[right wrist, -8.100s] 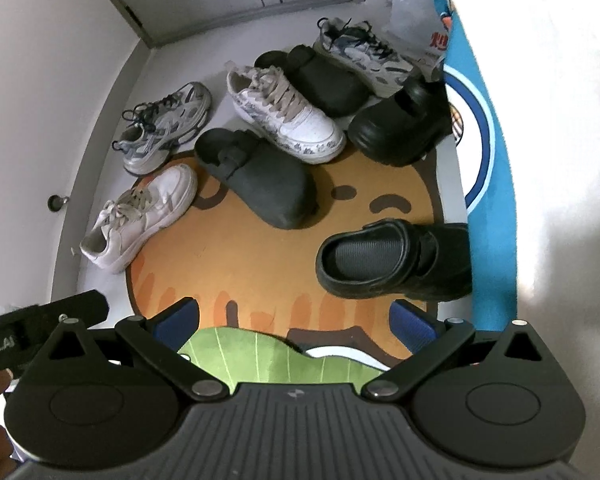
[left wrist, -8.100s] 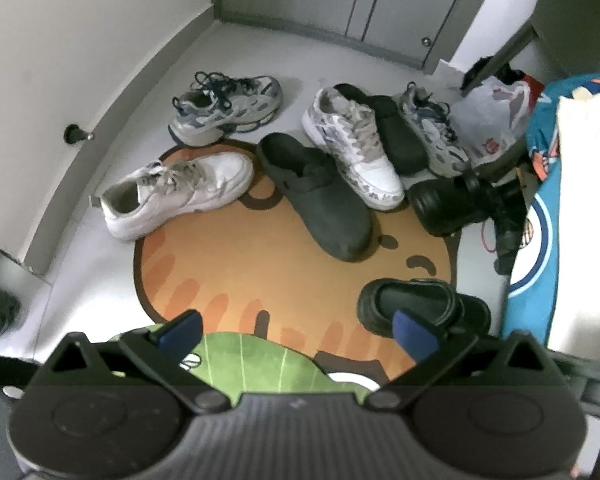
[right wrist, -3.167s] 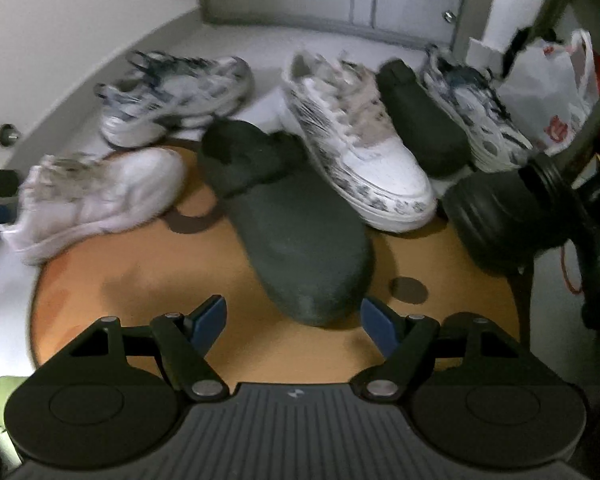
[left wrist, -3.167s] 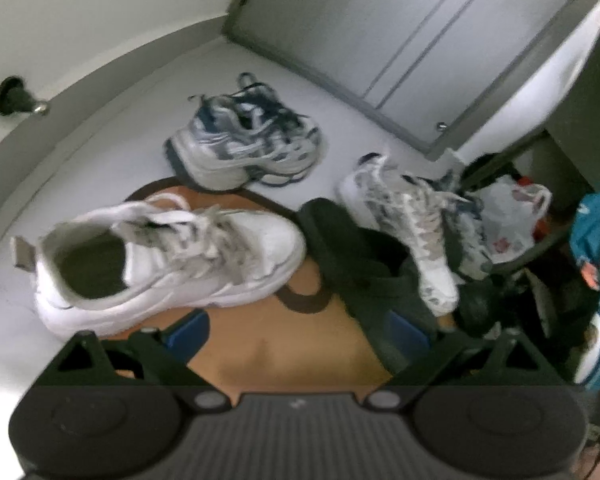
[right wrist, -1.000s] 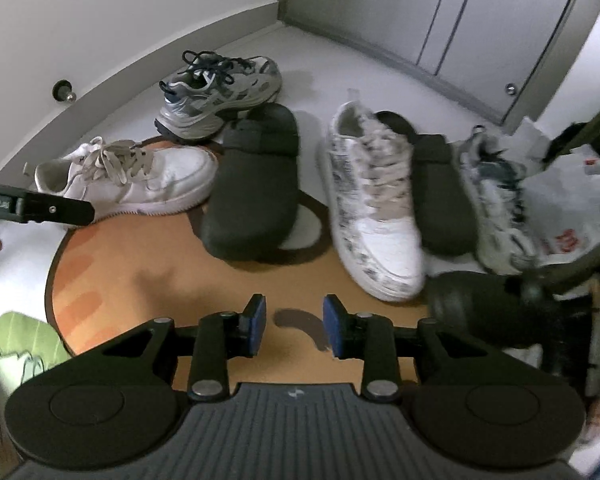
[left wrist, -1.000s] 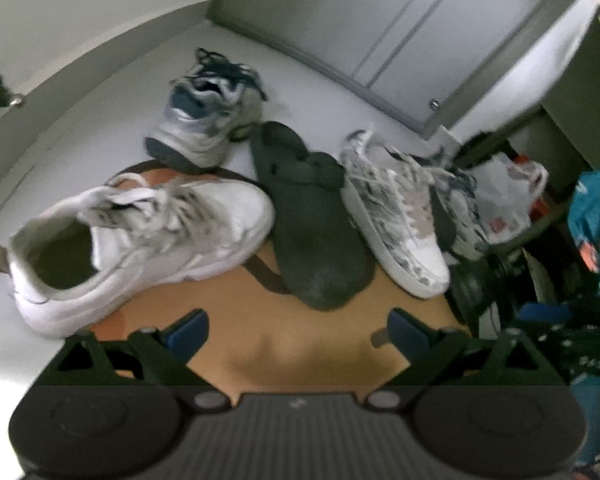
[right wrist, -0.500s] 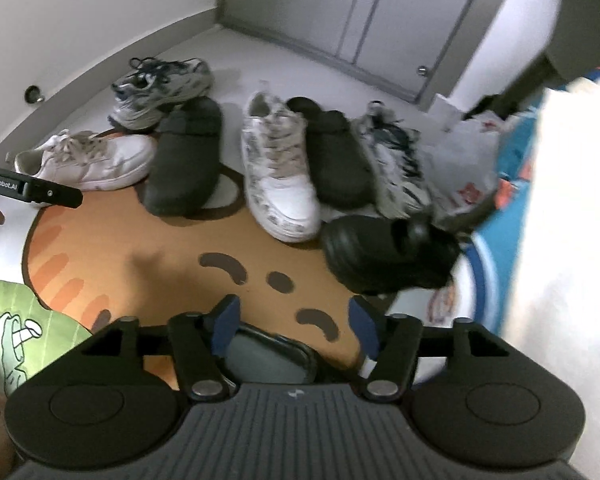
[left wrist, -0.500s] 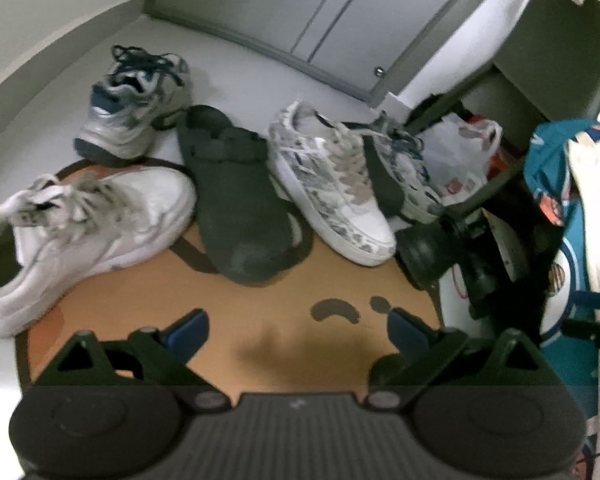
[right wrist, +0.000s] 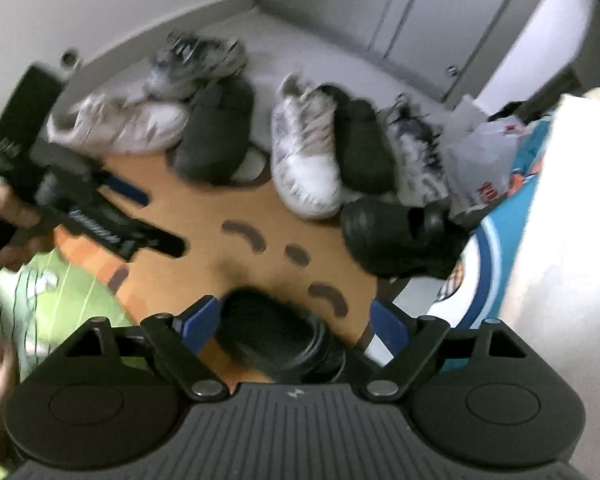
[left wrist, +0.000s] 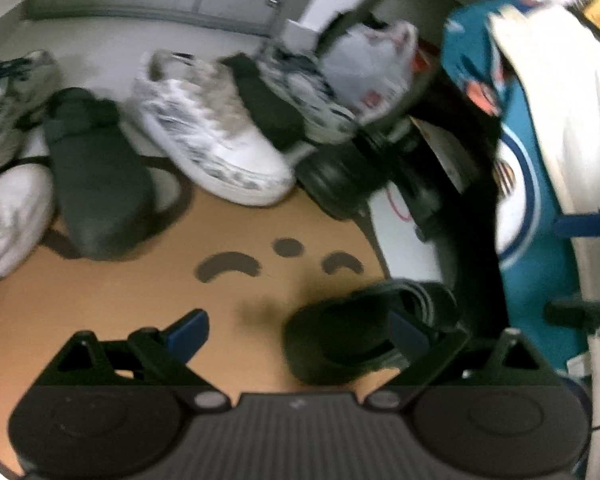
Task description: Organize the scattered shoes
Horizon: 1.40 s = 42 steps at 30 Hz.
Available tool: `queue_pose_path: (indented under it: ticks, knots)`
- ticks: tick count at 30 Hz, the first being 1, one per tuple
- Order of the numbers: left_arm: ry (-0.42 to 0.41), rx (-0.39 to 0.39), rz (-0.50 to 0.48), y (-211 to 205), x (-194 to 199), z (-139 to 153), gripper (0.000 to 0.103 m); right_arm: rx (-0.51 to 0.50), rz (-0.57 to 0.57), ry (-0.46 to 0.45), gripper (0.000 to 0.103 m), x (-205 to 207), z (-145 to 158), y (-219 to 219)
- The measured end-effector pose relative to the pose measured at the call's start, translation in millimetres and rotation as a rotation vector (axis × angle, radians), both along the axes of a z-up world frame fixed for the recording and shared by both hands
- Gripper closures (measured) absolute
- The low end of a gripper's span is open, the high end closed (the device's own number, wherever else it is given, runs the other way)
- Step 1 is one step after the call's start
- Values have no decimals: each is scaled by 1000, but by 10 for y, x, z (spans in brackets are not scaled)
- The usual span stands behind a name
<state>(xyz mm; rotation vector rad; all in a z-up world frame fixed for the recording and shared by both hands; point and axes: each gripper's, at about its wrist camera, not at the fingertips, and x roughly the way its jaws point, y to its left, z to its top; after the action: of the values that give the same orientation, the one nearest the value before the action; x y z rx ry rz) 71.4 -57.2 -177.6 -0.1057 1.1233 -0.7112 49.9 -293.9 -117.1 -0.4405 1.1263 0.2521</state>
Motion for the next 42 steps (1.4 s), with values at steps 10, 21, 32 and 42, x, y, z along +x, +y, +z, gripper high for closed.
queue_pose_path:
  ticks: [10,21,32,42]
  knots:
    - [83,-72,-13,-299,-86,-329,14,-109,104,176,16,-134,-376,161]
    - [92,-147,-146,-934,-157,-493,18,-252,174,192,15,-236,-459,162]
    - [144,-196,-153,-1366,-108,-817,56,-322,212,179,14,-241,-463,144]
    - [179,-209,-148,-1258,-94,-829,87,-344,251,193,14,-300,-497,218]
